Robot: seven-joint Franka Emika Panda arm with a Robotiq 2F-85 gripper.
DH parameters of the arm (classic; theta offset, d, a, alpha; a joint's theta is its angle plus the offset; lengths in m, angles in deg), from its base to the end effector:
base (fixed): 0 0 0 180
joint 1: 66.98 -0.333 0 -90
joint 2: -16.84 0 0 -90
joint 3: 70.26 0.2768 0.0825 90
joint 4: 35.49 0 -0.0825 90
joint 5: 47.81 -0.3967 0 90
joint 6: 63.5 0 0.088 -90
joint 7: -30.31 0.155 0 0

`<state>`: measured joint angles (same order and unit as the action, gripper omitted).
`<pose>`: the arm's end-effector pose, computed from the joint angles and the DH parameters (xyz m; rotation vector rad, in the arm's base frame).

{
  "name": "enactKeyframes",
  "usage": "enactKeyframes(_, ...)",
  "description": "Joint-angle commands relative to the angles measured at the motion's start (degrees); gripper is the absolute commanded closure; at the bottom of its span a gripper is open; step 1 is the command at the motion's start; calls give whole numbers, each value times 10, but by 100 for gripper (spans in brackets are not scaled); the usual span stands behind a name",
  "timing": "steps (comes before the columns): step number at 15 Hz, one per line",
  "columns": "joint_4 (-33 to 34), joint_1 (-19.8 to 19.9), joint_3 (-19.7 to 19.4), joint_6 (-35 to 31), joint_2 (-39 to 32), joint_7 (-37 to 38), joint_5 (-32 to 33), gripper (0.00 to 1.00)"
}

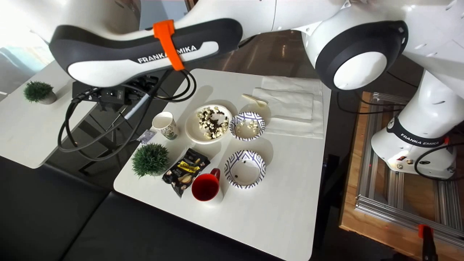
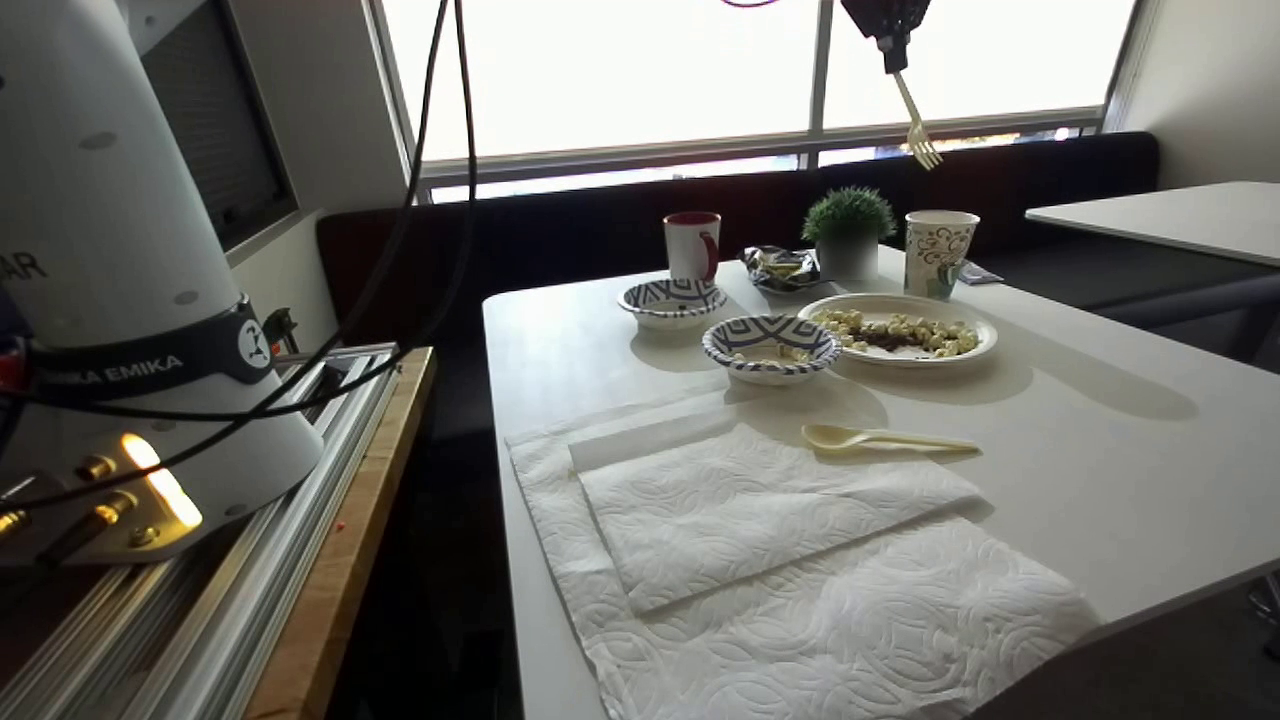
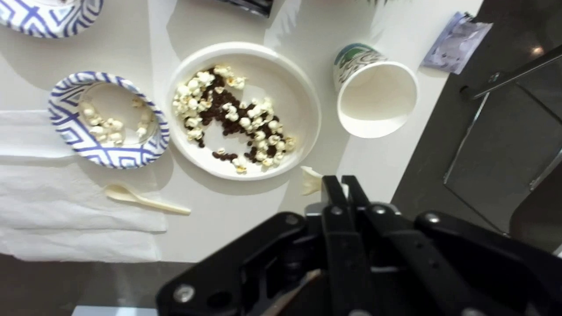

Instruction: Place the fork next to the spoon

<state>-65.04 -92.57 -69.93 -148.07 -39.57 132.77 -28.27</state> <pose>0.6989 0.2768 0.3797 2.2818 -1.8581 0.4322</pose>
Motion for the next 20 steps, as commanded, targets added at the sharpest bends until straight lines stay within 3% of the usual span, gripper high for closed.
enactKeyframes(1, -25, 25, 13, 83, 36, -29, -23, 99)
enactKeyframes(6, -23, 65, 9, 181, 36, -26, -28, 99)
enactKeyframes(11, -45, 135, 24, 243, 18, -32, -86, 99)
enactKeyframes(20, -130, 244, 36, 251, -55, -20, -187, 99)
